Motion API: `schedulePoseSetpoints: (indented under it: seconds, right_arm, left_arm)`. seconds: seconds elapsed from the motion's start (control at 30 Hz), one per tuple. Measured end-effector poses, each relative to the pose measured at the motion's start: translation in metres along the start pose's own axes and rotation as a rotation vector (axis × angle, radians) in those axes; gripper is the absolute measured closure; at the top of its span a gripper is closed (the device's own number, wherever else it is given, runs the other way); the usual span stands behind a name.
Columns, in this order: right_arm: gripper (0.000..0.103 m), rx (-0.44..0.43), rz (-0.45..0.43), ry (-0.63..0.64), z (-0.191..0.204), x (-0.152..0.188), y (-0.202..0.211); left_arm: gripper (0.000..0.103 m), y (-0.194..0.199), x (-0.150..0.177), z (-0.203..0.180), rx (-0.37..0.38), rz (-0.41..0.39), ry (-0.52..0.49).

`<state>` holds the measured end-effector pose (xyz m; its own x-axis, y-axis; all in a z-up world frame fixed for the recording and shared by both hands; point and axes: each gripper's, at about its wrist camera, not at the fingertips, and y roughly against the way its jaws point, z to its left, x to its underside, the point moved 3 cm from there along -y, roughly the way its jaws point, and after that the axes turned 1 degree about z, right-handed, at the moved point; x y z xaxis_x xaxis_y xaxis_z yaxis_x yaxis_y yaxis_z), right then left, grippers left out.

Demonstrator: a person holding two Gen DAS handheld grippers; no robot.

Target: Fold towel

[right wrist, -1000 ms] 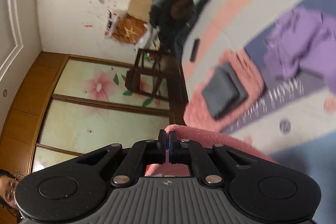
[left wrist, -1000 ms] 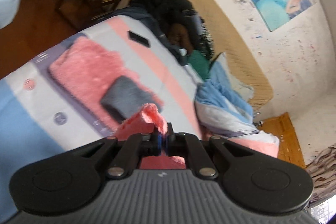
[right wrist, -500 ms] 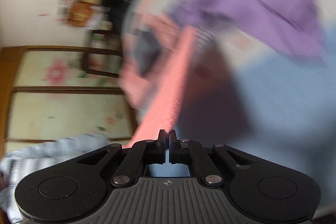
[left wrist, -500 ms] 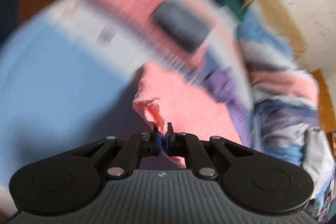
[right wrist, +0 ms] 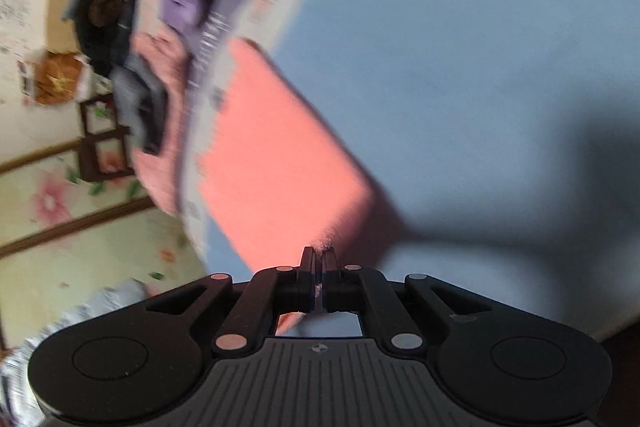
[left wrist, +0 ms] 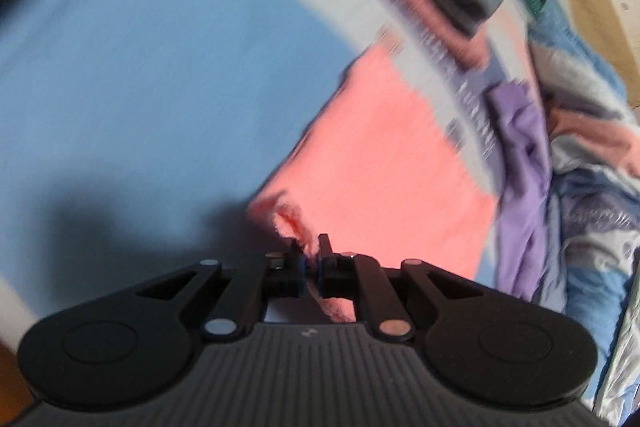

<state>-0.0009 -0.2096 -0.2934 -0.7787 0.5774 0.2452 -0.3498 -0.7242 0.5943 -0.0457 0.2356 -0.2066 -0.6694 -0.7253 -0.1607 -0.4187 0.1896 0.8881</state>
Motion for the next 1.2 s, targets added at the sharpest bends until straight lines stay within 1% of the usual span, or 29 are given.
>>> schedulePoseSetpoints:
  seconds: [0.1, 0.2, 0.3, 0.4, 0.47, 0.53, 0.67, 0.73, 0.77, 0.8, 0.83, 0.87, 0.9, 0.93, 1.0, 1.07, 1.1, 1.13, 1.2]
  right_arm:
    - [0.100, -0.038, -0.022, 0.031, 0.034, -0.028, -0.013]
    - [0.100, -0.024, -0.043, 0.078, 0.065, -0.059, -0.037]
    - [0.099, 0.003, -0.063, 0.097, 0.078, -0.088, -0.062]
    - [0.099, 0.044, -0.087, 0.092, 0.083, -0.112, -0.082]
    - [0.099, 0.065, -0.105, 0.083, 0.085, -0.125, -0.094]
    - [0.099, 0.066, -0.126, 0.062, 0.084, -0.131, -0.099]
    - [0.098, 0.089, -0.147, 0.022, 0.079, -0.135, -0.103]
    - [0.095, 0.092, -0.151, -0.008, 0.074, -0.135, -0.104]
    - [0.093, 0.083, -0.154, -0.018, 0.072, -0.135, -0.104]
    - [0.089, 0.072, -0.160, -0.026, 0.071, -0.134, -0.102]
    - [0.082, 0.056, -0.170, -0.029, 0.070, -0.133, -0.099]
    - [0.077, 0.039, -0.180, -0.031, 0.070, -0.132, -0.096]
    - [0.068, 0.027, -0.191, -0.024, 0.070, -0.131, -0.094]
    - [0.065, 0.022, -0.201, -0.010, 0.071, -0.129, -0.089]
    - [0.065, 0.016, -0.220, 0.024, 0.073, -0.124, -0.079]
    - [0.065, 0.018, -0.238, 0.064, 0.074, -0.116, -0.067]
    - [0.065, 0.037, -0.248, 0.095, 0.075, -0.111, -0.060]
    - [0.063, 0.059, -0.253, 0.119, 0.074, -0.106, -0.056]
    - [0.060, 0.102, -0.257, 0.154, 0.069, -0.095, -0.048]
  left_arm:
    - [0.097, -0.010, -0.045, -0.027, 0.003, -0.019, -0.012]
    - [0.097, -0.033, -0.088, -0.052, 0.001, -0.028, -0.009]
    - [0.097, -0.070, -0.125, -0.070, -0.031, -0.002, -0.035]
    - [0.097, -0.113, -0.145, -0.080, -0.084, 0.048, -0.044]
    - [0.097, -0.127, -0.152, -0.081, -0.102, 0.068, -0.048]
    - [0.097, -0.135, -0.157, -0.083, -0.098, 0.074, -0.048]
    - [0.096, -0.148, -0.162, -0.089, -0.102, 0.078, -0.070]
    - [0.095, -0.154, -0.163, -0.091, -0.109, 0.082, -0.072]
    - [0.092, -0.155, -0.165, -0.091, -0.104, 0.079, -0.072]
    - [0.087, -0.155, -0.166, -0.092, -0.099, 0.075, -0.073]
    - [0.082, -0.154, -0.168, -0.092, -0.092, 0.064, -0.076]
    - [0.079, -0.150, -0.170, -0.093, -0.086, 0.046, -0.079]
    - [0.073, -0.143, -0.172, -0.094, -0.077, 0.018, -0.089]
    - [0.068, -0.134, -0.175, -0.096, -0.068, -0.015, -0.108]
    - [0.068, -0.119, -0.179, -0.098, -0.059, -0.061, -0.139]
    - [0.062, -0.103, -0.179, -0.095, -0.055, -0.091, -0.164]
    - [0.057, -0.096, -0.178, -0.093, -0.057, -0.101, -0.177]
    - [0.053, -0.091, -0.175, -0.090, -0.066, -0.102, -0.196]
    - [0.050, -0.085, -0.162, -0.080, -0.080, -0.080, -0.211]
